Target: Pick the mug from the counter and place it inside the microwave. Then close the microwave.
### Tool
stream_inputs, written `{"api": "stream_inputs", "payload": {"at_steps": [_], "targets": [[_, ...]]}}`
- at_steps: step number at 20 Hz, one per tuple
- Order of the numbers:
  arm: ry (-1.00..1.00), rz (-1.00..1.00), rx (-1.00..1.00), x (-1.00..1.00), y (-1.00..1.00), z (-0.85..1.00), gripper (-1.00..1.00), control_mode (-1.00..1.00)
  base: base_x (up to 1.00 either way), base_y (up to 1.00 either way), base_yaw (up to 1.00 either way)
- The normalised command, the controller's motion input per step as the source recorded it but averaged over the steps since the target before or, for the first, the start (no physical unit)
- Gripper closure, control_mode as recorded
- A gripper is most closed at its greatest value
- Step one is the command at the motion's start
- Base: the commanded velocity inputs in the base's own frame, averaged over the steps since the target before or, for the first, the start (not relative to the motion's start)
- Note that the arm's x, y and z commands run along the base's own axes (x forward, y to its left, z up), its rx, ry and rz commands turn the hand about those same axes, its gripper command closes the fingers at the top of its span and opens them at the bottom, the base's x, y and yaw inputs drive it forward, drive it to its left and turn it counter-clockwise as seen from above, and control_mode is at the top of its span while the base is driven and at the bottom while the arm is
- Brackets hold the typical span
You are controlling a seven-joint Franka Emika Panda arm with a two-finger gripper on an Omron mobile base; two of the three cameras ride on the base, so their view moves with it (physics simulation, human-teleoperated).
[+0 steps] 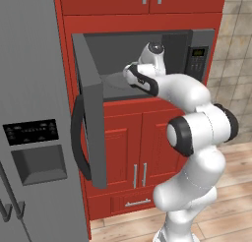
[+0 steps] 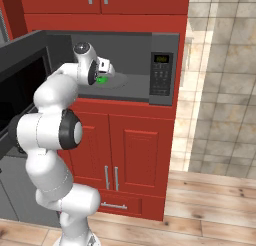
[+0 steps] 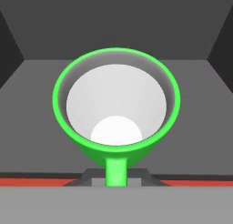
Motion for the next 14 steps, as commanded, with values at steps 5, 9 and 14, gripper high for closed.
{"api": "stream_inputs", "payload": {"at_steps": [5,9,14], "targets": [[0.00,0.00,0.00,0.09,0.00,-0.20,1.00,-1.00,0.00,0.00,0.00],[0.00,0.00,0.00,0.08,0.00,-0.39,1.00,-1.00,0.00,0.00,0.00],[0.00,0.00,0.00,0.16,0.00,-0.22,1.00,-1.00,0.00,0.00,0.00]]}}
